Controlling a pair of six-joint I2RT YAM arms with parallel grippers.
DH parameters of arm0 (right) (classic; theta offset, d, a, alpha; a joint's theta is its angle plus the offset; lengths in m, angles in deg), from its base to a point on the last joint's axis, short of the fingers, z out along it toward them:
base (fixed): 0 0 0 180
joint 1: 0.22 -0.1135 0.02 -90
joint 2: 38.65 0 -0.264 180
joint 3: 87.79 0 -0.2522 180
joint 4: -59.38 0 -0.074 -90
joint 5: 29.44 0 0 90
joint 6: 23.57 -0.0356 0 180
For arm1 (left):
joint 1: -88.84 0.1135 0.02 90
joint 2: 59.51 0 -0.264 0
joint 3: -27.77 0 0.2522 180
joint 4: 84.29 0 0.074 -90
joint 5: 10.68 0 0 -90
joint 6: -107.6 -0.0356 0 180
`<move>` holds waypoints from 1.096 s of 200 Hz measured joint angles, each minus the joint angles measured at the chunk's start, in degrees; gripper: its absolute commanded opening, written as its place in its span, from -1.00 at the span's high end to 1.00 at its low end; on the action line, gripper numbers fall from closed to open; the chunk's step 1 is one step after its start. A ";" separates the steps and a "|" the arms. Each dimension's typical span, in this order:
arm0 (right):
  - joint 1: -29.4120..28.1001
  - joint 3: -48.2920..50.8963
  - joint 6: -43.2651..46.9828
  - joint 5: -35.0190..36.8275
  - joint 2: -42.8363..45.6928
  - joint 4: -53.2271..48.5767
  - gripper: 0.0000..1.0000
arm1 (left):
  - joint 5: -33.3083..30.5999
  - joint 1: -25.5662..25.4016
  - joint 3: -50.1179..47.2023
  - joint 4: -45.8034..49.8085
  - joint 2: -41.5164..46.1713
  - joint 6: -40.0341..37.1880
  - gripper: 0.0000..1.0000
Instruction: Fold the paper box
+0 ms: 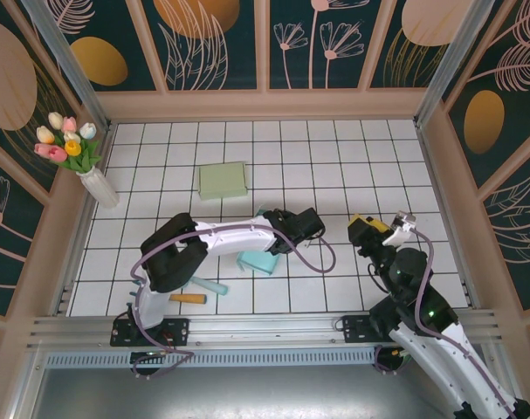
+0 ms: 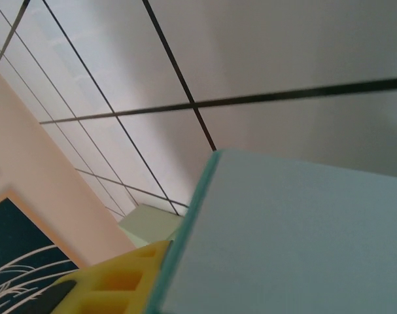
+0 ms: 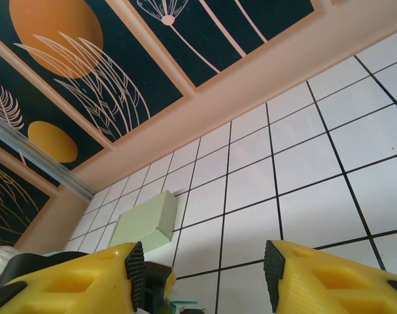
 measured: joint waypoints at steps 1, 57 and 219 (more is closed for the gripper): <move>0.00 0.02 0.00 0.00 0.00 0.00 -0.10 | -0.02 0.00 0.00 -0.02 -0.04 -0.13 0.22; 0.00 0.39 0.00 -0.33 0.00 -0.02 -0.09 | -2.32 0.13 0.35 -3.30 -0.37 -1.86 0.14; -0.02 -2.82 0.04 -3.23 -9.33 0.17 -0.15 | -2.45 -0.39 -17.00 -18.12 39.52 58.71 0.02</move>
